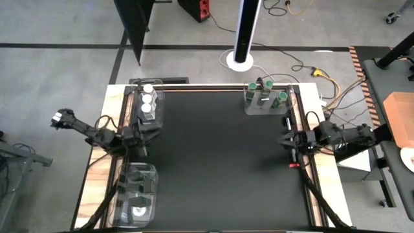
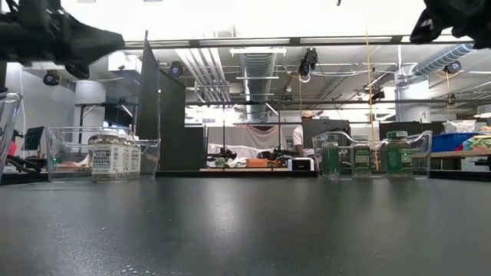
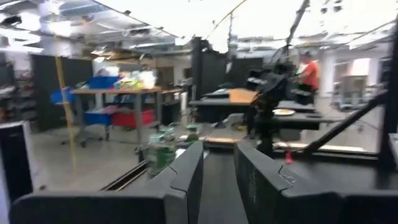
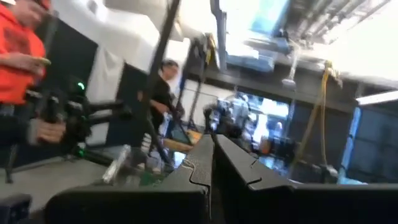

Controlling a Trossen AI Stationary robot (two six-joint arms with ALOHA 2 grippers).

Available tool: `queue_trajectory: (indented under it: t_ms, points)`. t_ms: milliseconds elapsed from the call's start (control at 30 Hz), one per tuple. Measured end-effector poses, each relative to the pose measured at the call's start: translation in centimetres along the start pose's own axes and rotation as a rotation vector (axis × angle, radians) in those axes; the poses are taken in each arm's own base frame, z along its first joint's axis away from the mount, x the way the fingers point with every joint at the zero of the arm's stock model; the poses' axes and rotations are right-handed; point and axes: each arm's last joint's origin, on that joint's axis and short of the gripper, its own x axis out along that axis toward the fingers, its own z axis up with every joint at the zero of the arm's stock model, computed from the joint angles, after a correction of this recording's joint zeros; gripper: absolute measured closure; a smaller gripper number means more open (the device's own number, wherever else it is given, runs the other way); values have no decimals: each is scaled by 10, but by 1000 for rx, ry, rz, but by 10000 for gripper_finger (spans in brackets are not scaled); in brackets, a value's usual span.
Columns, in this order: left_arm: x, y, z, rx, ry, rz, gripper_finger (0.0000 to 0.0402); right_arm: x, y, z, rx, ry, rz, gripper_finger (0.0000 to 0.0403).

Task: Sort spices by type
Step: Return to Home Position

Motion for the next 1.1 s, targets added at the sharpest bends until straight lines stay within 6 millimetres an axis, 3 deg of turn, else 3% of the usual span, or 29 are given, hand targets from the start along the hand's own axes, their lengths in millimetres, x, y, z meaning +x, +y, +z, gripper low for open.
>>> queue_trajectory:
  t_ms: [133, 300, 533, 767, 1100]
  points:
    - [9, 7, -6, -11, 26, 52, 326, -3, 2, -2, -22, -86, 30, 394]
    - [11, 7, -8, 20, 17, -92, 329, -5, 2, 4, -60, -154, 33, 394]
    - [3, 11, -2, 42, -28, -81, 372, -5, 3, 5, -60, -172, 79, 394]
    - [-4, 16, -9, 24, 39, -59, 399, -5, 0, 16, -83, -204, 68, 394]
    - [-6, 17, -14, 49, 68, -36, 401, -3, 1, -1, -66, -66, 7, 394]
